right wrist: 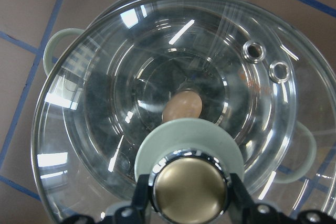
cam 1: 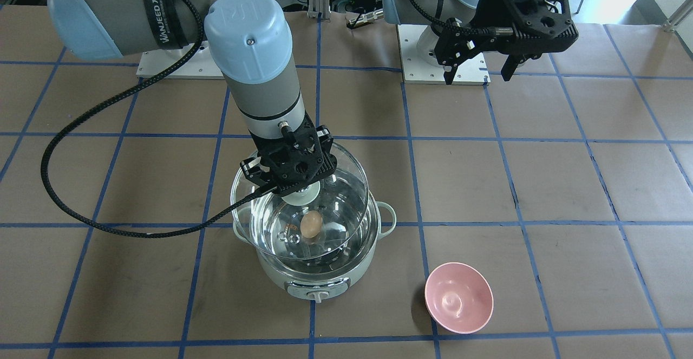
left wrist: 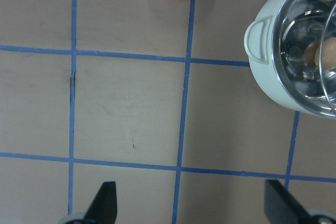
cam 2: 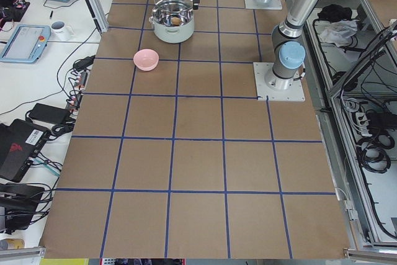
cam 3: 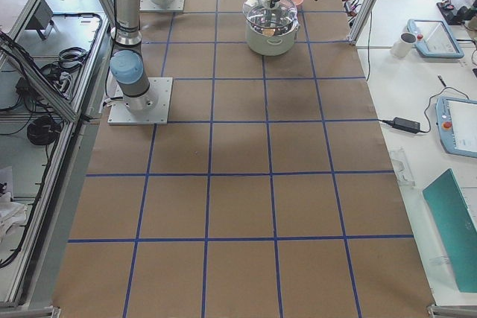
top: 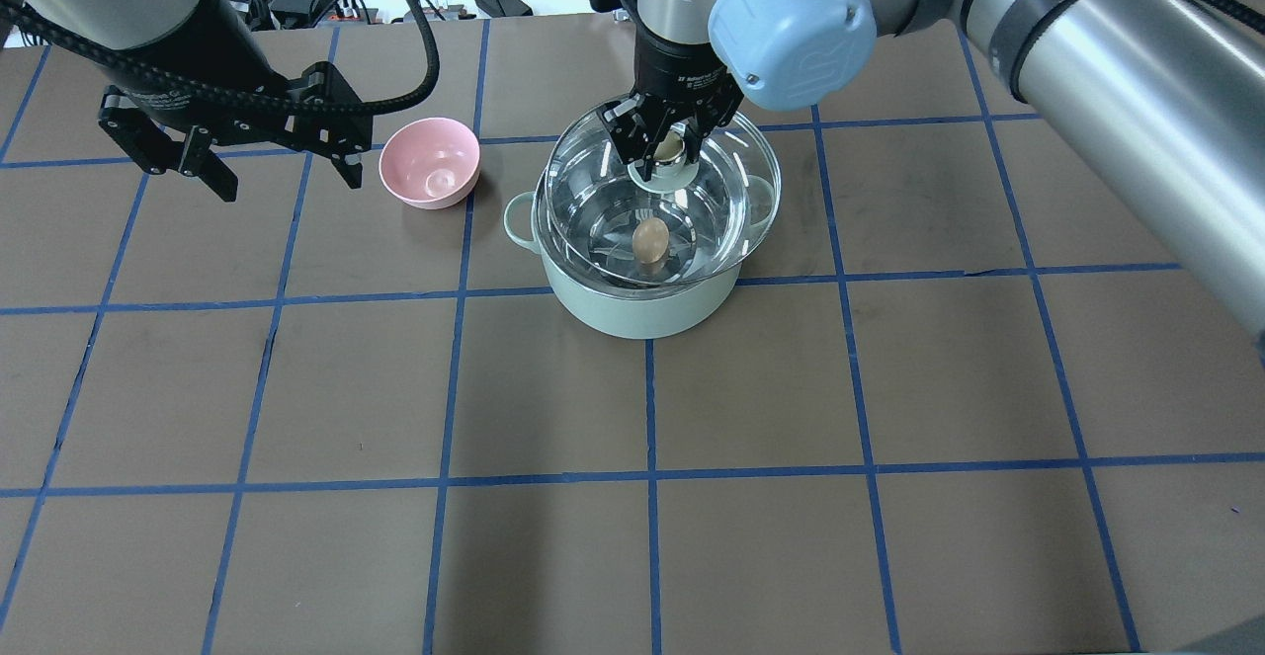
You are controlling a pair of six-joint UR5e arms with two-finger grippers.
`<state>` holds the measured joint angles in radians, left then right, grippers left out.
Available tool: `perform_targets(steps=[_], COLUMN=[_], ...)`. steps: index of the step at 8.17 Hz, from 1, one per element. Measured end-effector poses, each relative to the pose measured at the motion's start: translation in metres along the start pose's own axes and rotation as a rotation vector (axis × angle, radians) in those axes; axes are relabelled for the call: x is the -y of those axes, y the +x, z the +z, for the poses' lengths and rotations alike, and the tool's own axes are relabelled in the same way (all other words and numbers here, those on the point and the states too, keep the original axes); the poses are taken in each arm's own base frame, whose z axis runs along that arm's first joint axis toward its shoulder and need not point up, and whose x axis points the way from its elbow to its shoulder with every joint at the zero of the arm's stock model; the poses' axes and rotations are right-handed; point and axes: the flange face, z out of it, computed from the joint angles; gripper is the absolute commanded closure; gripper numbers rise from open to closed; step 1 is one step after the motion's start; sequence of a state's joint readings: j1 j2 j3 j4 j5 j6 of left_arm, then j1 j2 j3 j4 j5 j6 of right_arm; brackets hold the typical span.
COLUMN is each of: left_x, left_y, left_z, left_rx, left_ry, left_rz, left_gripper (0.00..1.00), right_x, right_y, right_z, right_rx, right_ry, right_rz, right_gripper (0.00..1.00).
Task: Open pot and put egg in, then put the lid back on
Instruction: 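Carry the glass lid over the pot with the right gripper and lower it on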
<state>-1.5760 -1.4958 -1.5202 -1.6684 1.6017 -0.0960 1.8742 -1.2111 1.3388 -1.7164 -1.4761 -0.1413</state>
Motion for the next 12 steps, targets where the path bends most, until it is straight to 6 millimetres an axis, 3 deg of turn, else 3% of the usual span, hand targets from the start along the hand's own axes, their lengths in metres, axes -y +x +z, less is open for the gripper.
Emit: perform_targets(steps=[6, 12], left_x=[0.002, 0.002], left_y=[0.004, 0.004], left_z=[0.003, 0.003], left_rx=[-0.010, -0.009], left_ry=[0.009, 0.010], left_rz=[0.004, 0.006], left_gripper=[0.00, 0.00], right_x=[0.018, 0.020], right_y=[-0.011, -0.010], right_z=[0.045, 0.053], right_rx=[0.049, 0.037], right_ry=[-0.024, -0.033], right_rz=[-0.027, -0.031], right_gripper=[1.00, 1.00])
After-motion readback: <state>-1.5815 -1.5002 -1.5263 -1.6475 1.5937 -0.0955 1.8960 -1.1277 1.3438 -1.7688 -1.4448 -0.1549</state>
